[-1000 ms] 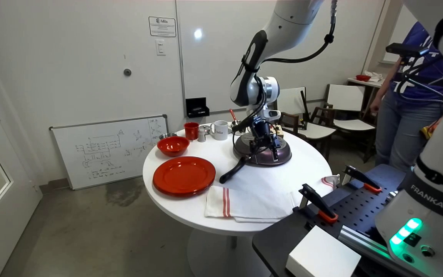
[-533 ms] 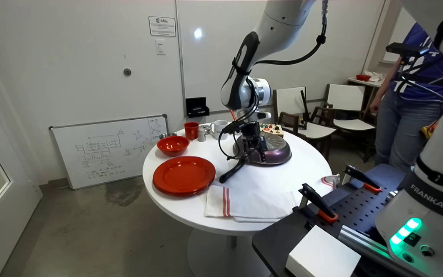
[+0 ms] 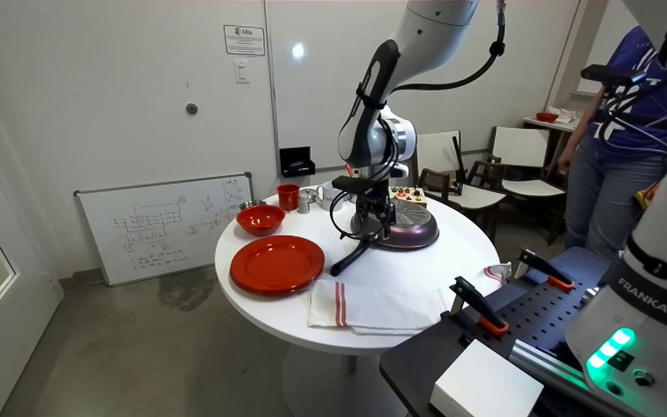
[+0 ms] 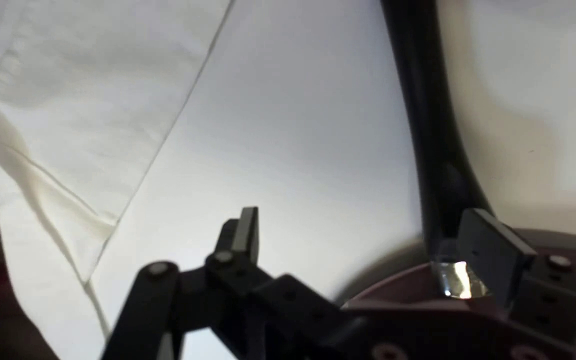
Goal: Unfold the towel
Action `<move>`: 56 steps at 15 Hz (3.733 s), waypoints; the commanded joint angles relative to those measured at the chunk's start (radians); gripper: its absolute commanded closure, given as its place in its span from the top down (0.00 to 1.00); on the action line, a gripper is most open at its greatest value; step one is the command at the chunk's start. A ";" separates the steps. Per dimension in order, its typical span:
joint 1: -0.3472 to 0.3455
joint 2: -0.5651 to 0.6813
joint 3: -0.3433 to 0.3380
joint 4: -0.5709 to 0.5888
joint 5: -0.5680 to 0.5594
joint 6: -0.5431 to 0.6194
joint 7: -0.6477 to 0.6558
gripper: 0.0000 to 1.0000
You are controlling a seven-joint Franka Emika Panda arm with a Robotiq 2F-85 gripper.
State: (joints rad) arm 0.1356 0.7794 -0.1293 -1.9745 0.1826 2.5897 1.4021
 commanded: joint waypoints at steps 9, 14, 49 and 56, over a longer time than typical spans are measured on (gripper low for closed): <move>-0.382 -0.134 0.434 -0.240 0.119 0.261 -0.674 1.00; -0.542 -0.101 0.542 -0.322 0.125 0.264 -1.025 1.00; 0.088 -0.069 0.225 -0.589 -0.220 0.763 -1.499 1.00; 0.012 0.007 0.255 -0.494 -0.260 0.770 -1.487 1.00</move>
State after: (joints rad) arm 0.2541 0.7499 0.0495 -2.5076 -0.0328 3.3602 -0.0895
